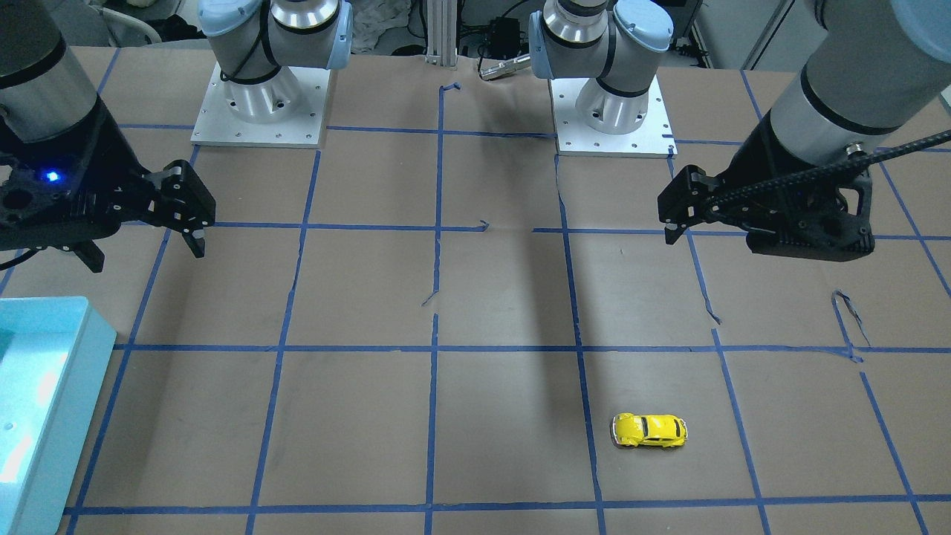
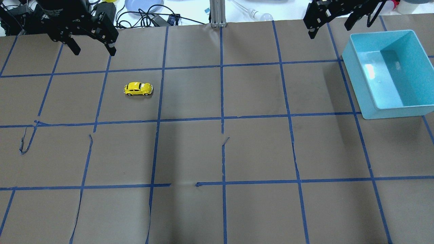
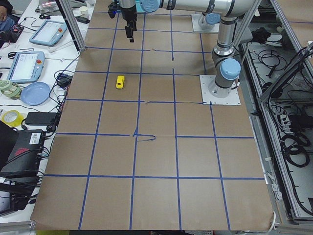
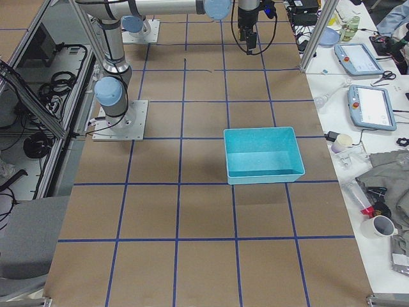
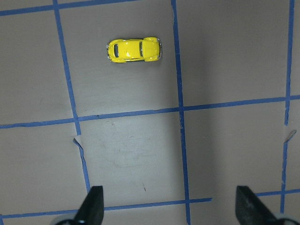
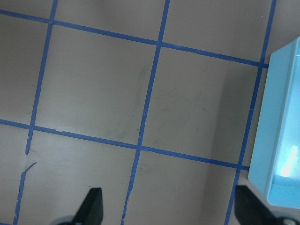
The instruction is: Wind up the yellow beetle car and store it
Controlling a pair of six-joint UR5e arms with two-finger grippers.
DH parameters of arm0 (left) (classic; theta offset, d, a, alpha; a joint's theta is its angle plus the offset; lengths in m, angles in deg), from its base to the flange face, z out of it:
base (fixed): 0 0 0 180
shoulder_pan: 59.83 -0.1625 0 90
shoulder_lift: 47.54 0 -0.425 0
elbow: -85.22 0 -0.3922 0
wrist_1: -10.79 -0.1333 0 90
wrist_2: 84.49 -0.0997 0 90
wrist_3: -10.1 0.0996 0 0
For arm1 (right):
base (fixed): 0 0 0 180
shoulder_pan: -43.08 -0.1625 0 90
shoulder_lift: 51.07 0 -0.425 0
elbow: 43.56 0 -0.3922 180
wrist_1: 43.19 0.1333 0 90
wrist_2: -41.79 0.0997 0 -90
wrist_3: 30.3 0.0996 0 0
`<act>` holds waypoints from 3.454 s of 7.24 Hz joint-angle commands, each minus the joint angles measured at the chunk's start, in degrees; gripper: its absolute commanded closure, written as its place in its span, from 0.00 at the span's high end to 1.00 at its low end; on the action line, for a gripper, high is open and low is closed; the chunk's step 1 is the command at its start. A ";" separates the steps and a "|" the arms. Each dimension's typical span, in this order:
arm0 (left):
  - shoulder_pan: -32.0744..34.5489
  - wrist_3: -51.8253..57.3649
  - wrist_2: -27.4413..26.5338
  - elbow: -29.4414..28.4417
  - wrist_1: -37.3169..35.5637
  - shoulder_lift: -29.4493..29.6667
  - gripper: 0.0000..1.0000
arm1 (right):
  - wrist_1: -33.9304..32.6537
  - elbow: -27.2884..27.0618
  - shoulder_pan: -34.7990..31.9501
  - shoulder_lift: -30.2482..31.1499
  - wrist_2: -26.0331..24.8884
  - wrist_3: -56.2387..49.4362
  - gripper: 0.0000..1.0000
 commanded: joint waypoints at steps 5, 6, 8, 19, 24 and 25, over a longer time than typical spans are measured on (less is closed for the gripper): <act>0.26 -0.88 0.17 1.76 -0.88 0.25 1.00 | -0.09 0.00 0.00 0.01 0.00 0.00 1.00; 0.26 -0.97 -0.26 2.20 -2.28 -0.09 1.00 | -0.09 0.00 0.00 0.01 0.00 0.00 1.00; -0.09 -0.97 -0.62 2.47 -1.94 -0.18 1.00 | -0.09 0.00 0.00 0.01 0.00 0.00 1.00; -0.09 -0.96 0.17 5.28 -3.26 -0.27 1.00 | -0.62 -0.09 0.00 -0.16 -0.08 0.00 1.00; -0.26 -0.27 0.35 5.02 -4.84 -0.36 1.00 | -0.53 -0.09 0.09 -0.08 -0.08 0.00 1.00; -0.26 -0.18 0.35 5.11 -4.84 -0.44 1.00 | -0.53 -0.09 0.09 -0.08 -0.08 0.00 1.00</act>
